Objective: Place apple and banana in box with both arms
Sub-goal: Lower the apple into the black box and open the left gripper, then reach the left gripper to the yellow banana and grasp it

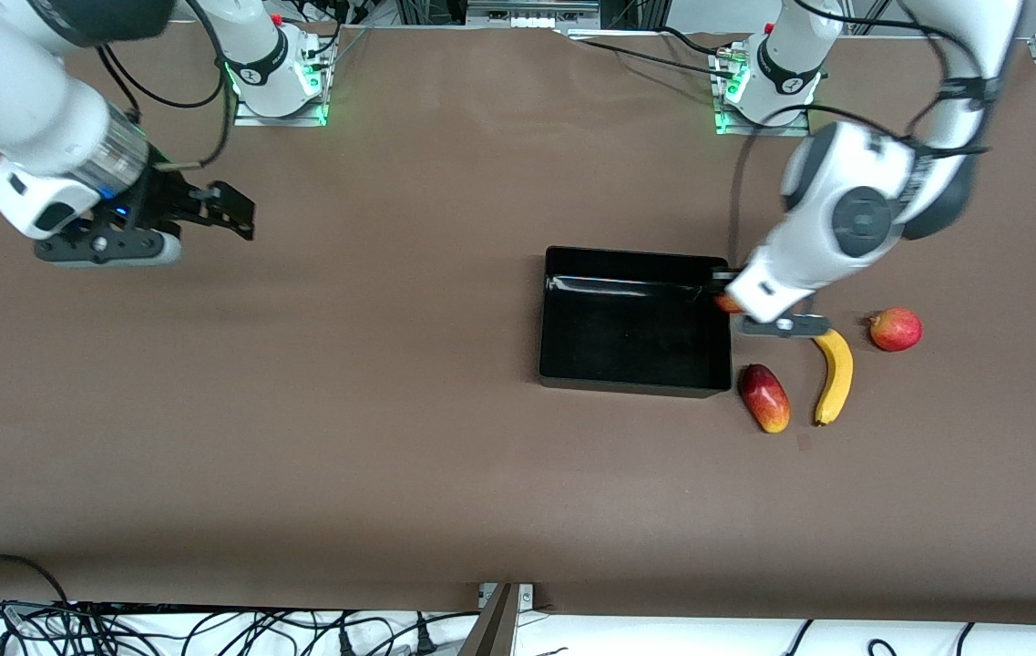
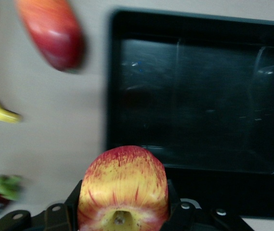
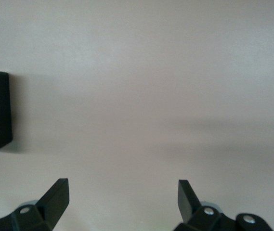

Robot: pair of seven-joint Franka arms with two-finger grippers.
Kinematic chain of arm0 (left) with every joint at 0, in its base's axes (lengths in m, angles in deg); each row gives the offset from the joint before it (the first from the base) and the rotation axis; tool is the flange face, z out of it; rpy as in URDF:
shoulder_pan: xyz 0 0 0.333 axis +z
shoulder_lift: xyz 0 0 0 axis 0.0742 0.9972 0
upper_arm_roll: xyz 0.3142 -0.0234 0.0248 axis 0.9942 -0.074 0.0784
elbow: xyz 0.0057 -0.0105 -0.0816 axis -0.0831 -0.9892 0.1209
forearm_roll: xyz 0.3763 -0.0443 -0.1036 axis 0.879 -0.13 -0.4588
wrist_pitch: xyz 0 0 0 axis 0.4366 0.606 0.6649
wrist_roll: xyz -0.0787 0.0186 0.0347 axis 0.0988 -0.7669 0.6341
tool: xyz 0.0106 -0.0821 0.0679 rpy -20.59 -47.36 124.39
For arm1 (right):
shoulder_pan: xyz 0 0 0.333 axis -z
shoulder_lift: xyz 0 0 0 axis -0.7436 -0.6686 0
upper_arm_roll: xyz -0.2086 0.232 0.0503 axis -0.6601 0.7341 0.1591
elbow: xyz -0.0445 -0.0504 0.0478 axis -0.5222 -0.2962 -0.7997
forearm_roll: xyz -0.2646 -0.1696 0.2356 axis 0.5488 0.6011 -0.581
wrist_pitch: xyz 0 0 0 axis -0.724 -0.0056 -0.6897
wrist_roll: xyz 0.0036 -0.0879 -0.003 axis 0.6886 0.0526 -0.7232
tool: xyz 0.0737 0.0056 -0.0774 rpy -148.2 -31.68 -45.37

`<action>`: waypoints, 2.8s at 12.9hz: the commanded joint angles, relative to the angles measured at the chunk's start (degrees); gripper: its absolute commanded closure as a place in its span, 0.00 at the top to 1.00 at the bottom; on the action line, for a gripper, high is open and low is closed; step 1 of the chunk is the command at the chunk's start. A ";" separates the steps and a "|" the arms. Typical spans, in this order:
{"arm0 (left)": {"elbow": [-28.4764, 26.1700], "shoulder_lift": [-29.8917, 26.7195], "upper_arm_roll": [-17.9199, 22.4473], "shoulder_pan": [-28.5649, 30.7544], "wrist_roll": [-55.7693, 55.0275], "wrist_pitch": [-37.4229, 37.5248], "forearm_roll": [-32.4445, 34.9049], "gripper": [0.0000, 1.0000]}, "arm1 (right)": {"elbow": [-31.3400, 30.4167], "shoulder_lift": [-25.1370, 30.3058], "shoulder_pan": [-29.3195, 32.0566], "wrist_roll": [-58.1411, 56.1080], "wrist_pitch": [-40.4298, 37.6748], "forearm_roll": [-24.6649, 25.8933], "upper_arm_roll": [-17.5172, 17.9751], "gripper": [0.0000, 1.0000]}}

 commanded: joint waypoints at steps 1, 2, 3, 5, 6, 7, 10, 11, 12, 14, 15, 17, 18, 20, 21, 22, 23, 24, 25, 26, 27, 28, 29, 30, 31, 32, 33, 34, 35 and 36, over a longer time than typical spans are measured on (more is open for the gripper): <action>2.02 5.11 -2.06 -0.70 -4.98 -2.71 -0.11 0.08 | -1.78 2.25 10.47 -5.52 -1.26 0.71 7.35 1.00; 1.23 5.90 -2.06 -1.40 -5.42 -3.60 -0.11 0.08 | -1.70 2.25 15.38 -7.10 -1.35 0.97 11.30 1.00; 0.61 6.95 -2.06 -2.11 -6.21 -5.00 -0.02 0.08 | -1.69 2.25 19.52 -7.21 -1.35 2.11 15.25 1.00; -1.58 9.06 -1.89 -3.08 -7.27 -9.56 2.42 0.08 | -1.78 2.51 25.43 -7.21 -1.35 2.82 20.46 1.00; -2.81 10.03 -1.89 -2.99 -7.36 -11.41 4.44 0.09 | -1.87 2.78 25.63 -7.29 -1.35 2.91 20.56 1.00; -4.39 10.65 -1.89 -2.90 -7.36 -13.52 5.07 0.09 | -1.87 2.87 25.63 -7.73 -1.35 2.91 20.22 1.00; -5.99 11.53 -1.89 -2.46 -7.62 -16.00 5.08 0.55 | -1.61 2.61 25.63 -8.52 -1.08 3.00 19.51 1.00; -5.90 11.45 -1.97 -2.29 -8.23 -15.91 5.08 1.00 | -1.43 2.52 25.63 -8.53 -1.00 3.09 18.99 1.00; -5.29 11.01 -1.97 -2.29 -8.41 -15.21 5.08 1.00 | -1.34 2.34 25.63 -8.53 -0.91 3.87 18.98 1.00; -1.18 9.00 -1.71 -1.77 -8.68 -8.58 4.99 1.00 | -1.34 2.34 25.63 -8.53 -1.17 4.49 18.98 1.00; 2.93 7.77 -1.71 -0.89 -8.50 -1.39 4.99 1.00 | -1.34 2.34 25.72 -8.44 -1.26 4.41 18.98 1.00; 12.60 7.32 -1.71 1.40 -7.10 12.25 5.08 1.00 | 0.58 1.38 25.63 -8.08 -1.35 4.75 18.98 1.00; 14.73 7.40 -1.28 2.53 -4.57 14.48 5.16 1.00 | 0.94 0.94 25.45 -8.00 -1.35 6.06 19.07 1.00; 15.02 7.58 -1.27 8.14 7.16 14.15 8.22 1.00 | 0.94 0.85 25.37 -7.48 -1.43 6.60 19.25 1.00; 15.02 8.28 -1.27 11.04 14.02 13.54 9.11 1.00 | 0.94 0.85 25.37 -7.21 -1.26 6.25 19.25 1.00; 15.02 9.24 -1.27 13.68 20.61 11.44 10.34 1.00 | 0.94 0.85 25.37 -7.29 -0.82 6.25 19.25 1.00; 14.84 10.73 -1.27 15.71 25.64 8.90 12.00 1.00 | 0.94 0.76 25.37 -7.29 -0.56 6.25 19.33 1.00; 14.75 12.57 -1.27 17.30 30.21 6.44 13.59 1.00 | 0.94 0.76 25.37 -7.38 -0.30 6.42 19.33 1.00; 14.49 14.33 -1.27 19.05 34.35 3.28 14.73 1.00 | 0.94 0.76 25.37 -7.38 -0.21 6.43 19.25 1.00; 14.14 15.83 -1.36 21.16 39.17 -0.14 14.92 1.00 | 0.94 0.76 25.45 -7.38 -0.29 6.69 19.25 1.00; 14.05 17.06 -1.27 22.31 42.53 -2.35 14.92 1.00 | 0.86 0.76 25.54 -7.38 -0.38 6.60 19.25 1.00; 13.79 18.46 -1.27 22.93 44.74 -4.38 14.92 1.00 | 0.85 0.76 25.54 -7.30 -0.29 6.43 19.25 1.00; 12.65 19.61 -1.27 23.72 46.06 -7.70 15.01 1.00 | 0.94 0.76 25.54 -7.29 -0.12 6.34 19.25 1.00; 10.12 20.49 -1.18 24.51 46.25 -12.26 15.44 1.00 | 0.94 0.76 25.45 -7.29 0.14 6.25 19.25 1.00; 7.57 20.76 -1.18 25.48 46.25 -16.83 16.49 1.00 | 0.94 0.76 25.45 -7.29 0.15 6.25 19.25 1.00; 5.98 20.68 -1.27 26.27 46.43 -18.79 17.11 0.87 | 0.94 0.76 25.45 -7.29 0.23 6.16 19.25 1.00; 5.88 20.76 -1.27 26.28 46.60 -18.90 17.47 0.44 | 0.94 0.76 25.45 -7.29 0.23 6.16 19.33 1.00; 5.88 21.02 -1.18 26.45 46.78 -19.07 17.47 0.29 | 0.94 0.76 25.45 -7.29 0.58 6.08 19.33 1.00; 5.88 21.20 -1.27 26.63 47.13 -19.07 17.47 0.11 | 0.94 0.76 25.45 -7.29 0.67 6.16 19.33 1.00; 5.96 21.12 -1.27 26.63 47.48 -18.81 17.47 0.00 | 0.94 0.76 25.45 -7.29 0.93 6.08 19.33 1.00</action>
